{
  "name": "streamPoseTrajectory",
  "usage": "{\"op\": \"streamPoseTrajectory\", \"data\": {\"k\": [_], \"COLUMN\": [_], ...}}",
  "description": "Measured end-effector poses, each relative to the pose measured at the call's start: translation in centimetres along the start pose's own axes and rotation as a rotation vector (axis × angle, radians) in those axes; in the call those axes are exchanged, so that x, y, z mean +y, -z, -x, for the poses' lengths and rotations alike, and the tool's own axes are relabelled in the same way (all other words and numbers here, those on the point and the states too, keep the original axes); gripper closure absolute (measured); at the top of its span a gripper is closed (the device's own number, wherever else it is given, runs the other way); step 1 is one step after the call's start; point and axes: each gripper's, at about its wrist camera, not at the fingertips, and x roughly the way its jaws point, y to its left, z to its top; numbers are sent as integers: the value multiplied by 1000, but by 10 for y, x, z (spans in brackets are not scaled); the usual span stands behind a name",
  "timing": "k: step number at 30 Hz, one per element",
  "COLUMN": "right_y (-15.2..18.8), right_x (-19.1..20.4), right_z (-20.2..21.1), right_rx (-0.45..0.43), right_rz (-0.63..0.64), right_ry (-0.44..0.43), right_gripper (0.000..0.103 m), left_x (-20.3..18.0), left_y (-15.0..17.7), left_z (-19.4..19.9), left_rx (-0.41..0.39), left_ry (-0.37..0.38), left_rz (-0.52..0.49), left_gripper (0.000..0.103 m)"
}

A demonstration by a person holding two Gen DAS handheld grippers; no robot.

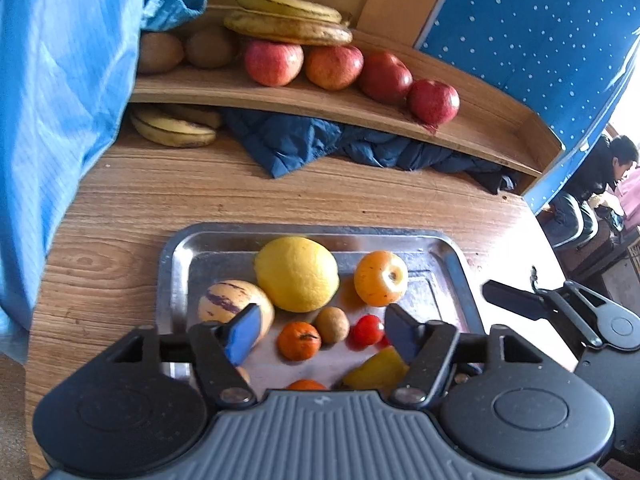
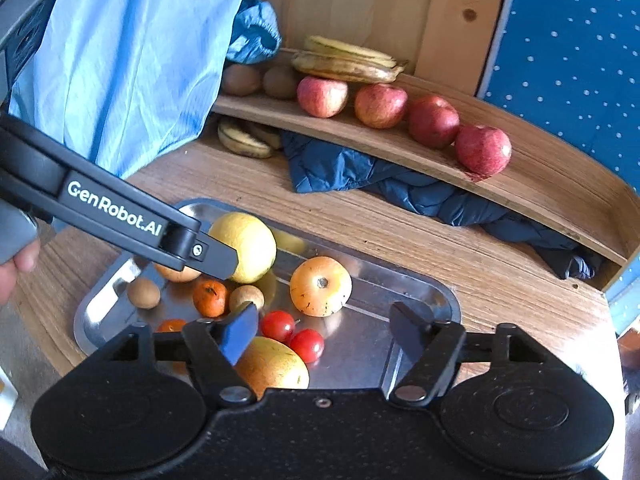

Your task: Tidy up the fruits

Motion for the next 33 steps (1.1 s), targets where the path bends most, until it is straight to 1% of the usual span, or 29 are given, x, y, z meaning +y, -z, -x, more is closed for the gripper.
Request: {"op": "streamPoseTrajectory", "data": {"k": [4, 7, 11, 13, 16, 23, 33], "right_y": [2, 3, 4, 4, 4, 7, 6], "right_x": [3, 6, 9, 10, 11, 15, 18], "right_z": [5, 7, 10, 12, 15, 22, 32], "right_rx": [-11, -15, -27, -30, -37, -51, -88], "right_rz": [-12, -19, -26, -30, -39, -60, -71], "right_ry": [9, 14, 22, 29, 33, 63, 110], "right_gripper": [21, 20, 13, 7, 3, 1, 1], "left_x": [6, 10, 15, 17, 23, 36, 47], "left_y": [1, 3, 6, 7, 10, 16, 25], "left_z": [5, 8, 14, 17, 21, 33, 46], "left_rx": [-18, -32, -47, -50, -55, -92, -130], "left_ry": [-17, -26, -36, -38, -40, -73, -108], "left_rz": [8, 17, 21, 27, 44, 82, 99], "left_gripper": [21, 18, 14, 13, 9, 2, 1]}}
